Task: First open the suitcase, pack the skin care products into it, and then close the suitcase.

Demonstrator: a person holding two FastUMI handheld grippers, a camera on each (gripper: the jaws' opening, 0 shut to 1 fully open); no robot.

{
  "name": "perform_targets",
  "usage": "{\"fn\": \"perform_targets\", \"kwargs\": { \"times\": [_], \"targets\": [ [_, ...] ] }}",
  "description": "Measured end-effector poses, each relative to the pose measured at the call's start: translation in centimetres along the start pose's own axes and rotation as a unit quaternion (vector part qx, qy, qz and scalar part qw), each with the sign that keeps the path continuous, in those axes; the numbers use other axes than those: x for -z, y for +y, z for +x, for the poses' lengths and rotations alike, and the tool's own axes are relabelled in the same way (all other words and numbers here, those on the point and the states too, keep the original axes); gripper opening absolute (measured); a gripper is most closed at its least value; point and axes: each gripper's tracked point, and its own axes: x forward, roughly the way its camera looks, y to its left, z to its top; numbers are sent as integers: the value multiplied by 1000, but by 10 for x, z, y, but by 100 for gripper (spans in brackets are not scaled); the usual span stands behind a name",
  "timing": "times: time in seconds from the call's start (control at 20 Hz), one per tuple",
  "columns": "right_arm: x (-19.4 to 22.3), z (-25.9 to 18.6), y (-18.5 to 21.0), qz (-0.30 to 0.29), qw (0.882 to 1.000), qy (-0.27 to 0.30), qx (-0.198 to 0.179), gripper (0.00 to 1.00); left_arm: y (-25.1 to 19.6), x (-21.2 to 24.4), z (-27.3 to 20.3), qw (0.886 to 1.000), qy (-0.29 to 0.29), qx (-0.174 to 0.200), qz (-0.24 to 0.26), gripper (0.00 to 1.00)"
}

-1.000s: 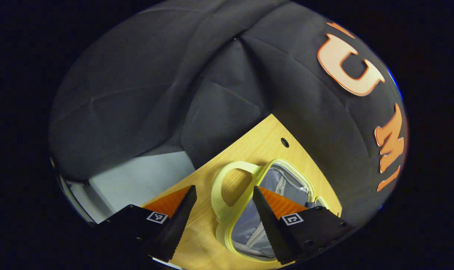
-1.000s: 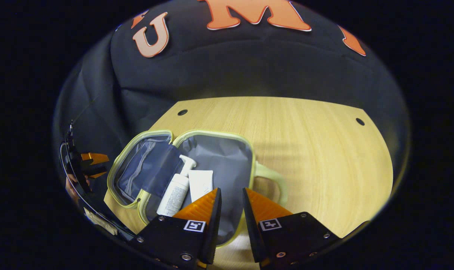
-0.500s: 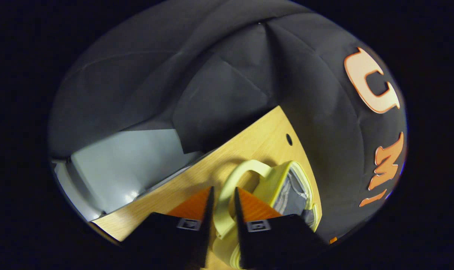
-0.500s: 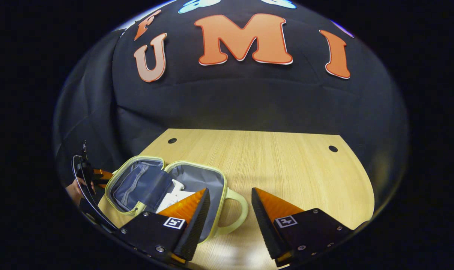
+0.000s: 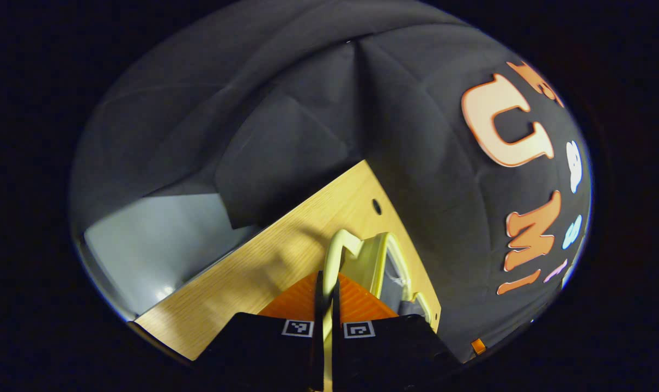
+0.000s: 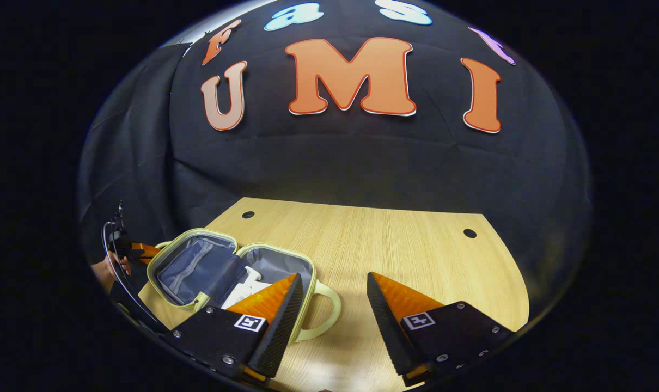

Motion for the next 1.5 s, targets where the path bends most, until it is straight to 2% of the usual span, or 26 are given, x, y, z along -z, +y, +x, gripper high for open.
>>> {"fn": "perform_targets", "kwargs": {
  "times": [0.35, 0.6, 0.65, 1.05, 1.3, 1.5],
  "targets": [
    [-28, -11, -5, -7, 999, -48, -8, 79, -121, -17, -52, 992, -25, 84, 94, 6],
    [-32, -21, -17, -11, 998, -62, -16, 81, -196, 0, -72, 982, -24, 128, 136, 6],
    [-33, -22, -21, -10, 998, -65, -15, 81, -211, 7, -75, 980, -23, 138, 142, 3],
    [-43, -37, -46, -5, 995, -94, -29, 81, -318, 82, -87, 959, 2, 195, 204, 5],
    [-40, -44, -66, -12, 994, -99, -35, 82, -358, 143, -88, 949, 29, 212, 232, 6],
    [-35, -49, -83, -7, 994, -100, -42, 82, -385, 191, -72, 946, 51, 213, 239, 6]
  ]
}}
